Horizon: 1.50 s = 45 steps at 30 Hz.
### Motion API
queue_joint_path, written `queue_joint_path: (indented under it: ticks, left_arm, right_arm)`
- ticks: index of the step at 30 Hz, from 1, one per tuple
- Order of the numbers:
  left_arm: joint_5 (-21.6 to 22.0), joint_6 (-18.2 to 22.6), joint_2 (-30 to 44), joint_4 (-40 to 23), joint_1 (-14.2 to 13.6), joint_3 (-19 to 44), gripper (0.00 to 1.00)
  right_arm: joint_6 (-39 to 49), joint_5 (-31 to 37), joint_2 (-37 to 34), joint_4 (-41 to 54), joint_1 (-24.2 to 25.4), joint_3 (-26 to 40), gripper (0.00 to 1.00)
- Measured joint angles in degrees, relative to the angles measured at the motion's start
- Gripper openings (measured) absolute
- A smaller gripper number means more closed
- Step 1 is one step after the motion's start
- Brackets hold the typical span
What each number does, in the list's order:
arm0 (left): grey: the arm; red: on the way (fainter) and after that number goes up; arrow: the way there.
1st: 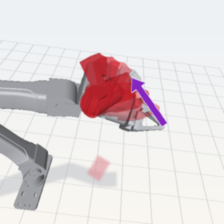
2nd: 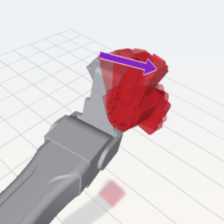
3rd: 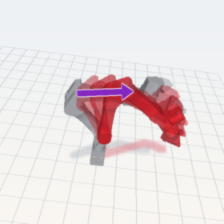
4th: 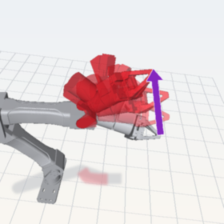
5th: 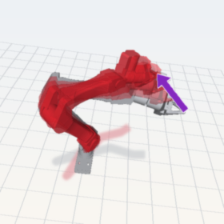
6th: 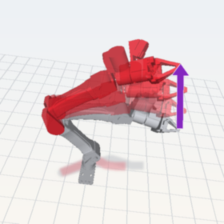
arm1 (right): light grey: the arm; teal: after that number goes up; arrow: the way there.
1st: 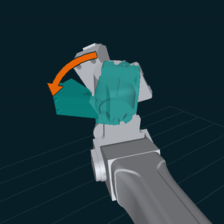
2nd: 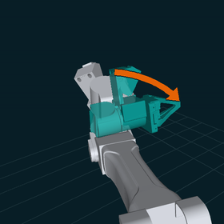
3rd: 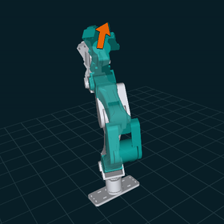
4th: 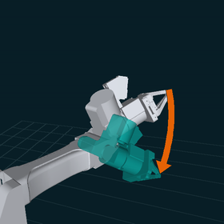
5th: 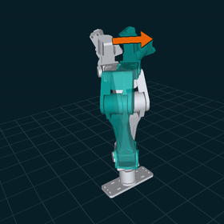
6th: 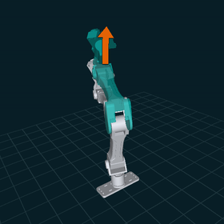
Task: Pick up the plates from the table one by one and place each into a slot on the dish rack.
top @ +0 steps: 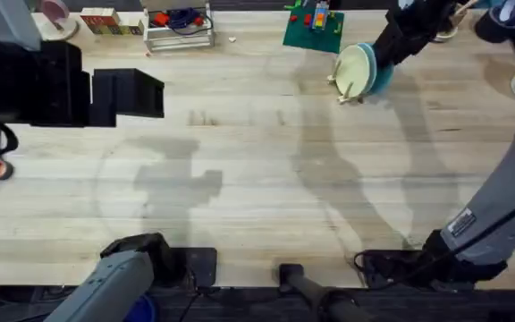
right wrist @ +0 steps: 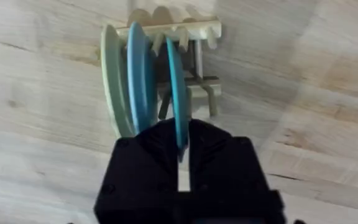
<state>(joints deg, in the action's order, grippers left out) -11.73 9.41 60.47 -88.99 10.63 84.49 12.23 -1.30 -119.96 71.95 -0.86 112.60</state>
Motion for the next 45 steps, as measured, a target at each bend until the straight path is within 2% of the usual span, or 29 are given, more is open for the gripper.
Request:
queue_joint_path:
  ticks: [2, 7, 13, 14, 19, 22, 24, 26, 28, 31, 45]
  left_arm:
    - [0.0, 0.0, 0.0, 0.0, 0.0, 0.0, 0.995]
    - [0.0, 0.0, 0.0, 0.0, 0.0, 0.0, 0.995]
    - [0.0, 0.0, 0.0, 0.0, 0.0, 0.0, 0.995]
    - [0.0, 0.0, 0.02, 0.0, 0.0, 0.0, 0.995]
    - [0.0, 0.0, 0.0, 0.0, 0.0, 0.0, 0.995]
    - [0.0, -0.01, 0.02, 0.0, 0.0, 0.0, 0.995]
    - [0.0, 0.0, 0.04, 0.02, 0.0, 0.0, 0.995]
    - [0.0, 0.0, 0.32, -0.02, 0.0, 0.0, 0.995]
    - [0.02, 0.0, 0.93, 0.02, 0.0, 0.0, 0.995]
    - [0.0, 0.0, 1.96, -0.02, 0.0, 0.0, 0.995]
    - [0.02, 0.05, 2.99, -0.19, 0.0, 0.0, 0.995]
  right_arm:
    - [0.0, 0.02, 0.0, -0.14, 0.01, 0.0, 0.158]
    - [-0.02, 0.0, 0.0, -0.16, 0.0, 0.0, 0.169]
    - [-0.02, 0.02, 0.0, -0.14, 0.02, -0.03, 0.248]
    - [-0.15, 0.0, 0.0, -0.14, 0.02, -0.03, 0.368]
    - [-0.2, 0.04, 0.33, -0.17, 0.02, -0.11, 0.602]
    - [-0.18, 0.02, 2.15, -0.14, 0.02, -0.56, 0.792]
    - [-0.22, 0.02, 4.28, -0.12, 0.02, -0.64, 0.859]
    - [-0.22, 0.02, 6.7, -0.1, 0.0, -0.64, 0.879]
    - [-0.3, 0.02, 9.19, -0.12, 0.02, -0.64, 0.965]
    - [-0.22, 0.02, 12.58, 0.03, 0.02, -0.64, 0.992]
    - [-0.22, 0.02, 24.97, 6.07, 0.02, -0.64, 0.994]
